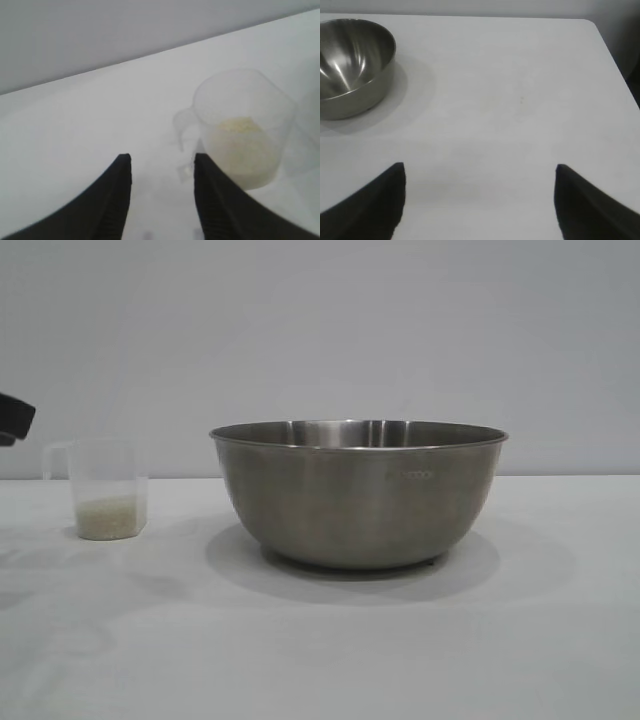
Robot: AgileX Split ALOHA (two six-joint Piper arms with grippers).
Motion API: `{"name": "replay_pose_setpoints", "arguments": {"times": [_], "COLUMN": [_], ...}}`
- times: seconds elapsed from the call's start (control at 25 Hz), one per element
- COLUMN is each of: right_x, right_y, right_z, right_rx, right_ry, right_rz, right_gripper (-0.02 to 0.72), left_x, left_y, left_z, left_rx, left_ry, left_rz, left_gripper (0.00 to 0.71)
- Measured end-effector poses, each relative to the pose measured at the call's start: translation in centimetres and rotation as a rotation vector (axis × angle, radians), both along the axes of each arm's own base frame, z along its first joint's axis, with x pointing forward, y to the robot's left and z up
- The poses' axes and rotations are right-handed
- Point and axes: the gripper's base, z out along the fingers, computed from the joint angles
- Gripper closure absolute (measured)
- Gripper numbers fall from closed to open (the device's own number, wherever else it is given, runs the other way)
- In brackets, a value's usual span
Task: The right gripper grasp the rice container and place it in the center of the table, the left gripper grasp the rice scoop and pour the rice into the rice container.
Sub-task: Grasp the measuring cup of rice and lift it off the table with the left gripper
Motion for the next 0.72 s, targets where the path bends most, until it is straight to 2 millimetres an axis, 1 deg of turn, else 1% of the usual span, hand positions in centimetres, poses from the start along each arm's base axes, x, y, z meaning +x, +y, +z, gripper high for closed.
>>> {"name": "replay_pose_setpoints", "arguments": {"times": [0.6,0.72], "right_x": [0.0,0.0], "right_y": [0.0,0.0], "right_z": [0.0,0.0], "right_rx": [0.0,0.0], "right_ry": [0.0,0.0], "right_rz": [0.0,0.0], "right_gripper": [0.141,0.141], "left_x": [1.8,1.8], "left_y": [-0.2,-0.3], "left_z": [0.9,0.5], "left_rx": [-0.018,-0.011], "left_ry": [-0.061,-0.049], "left_rz": [0.044,0.043], "left_gripper": [0.366,0.366]}}
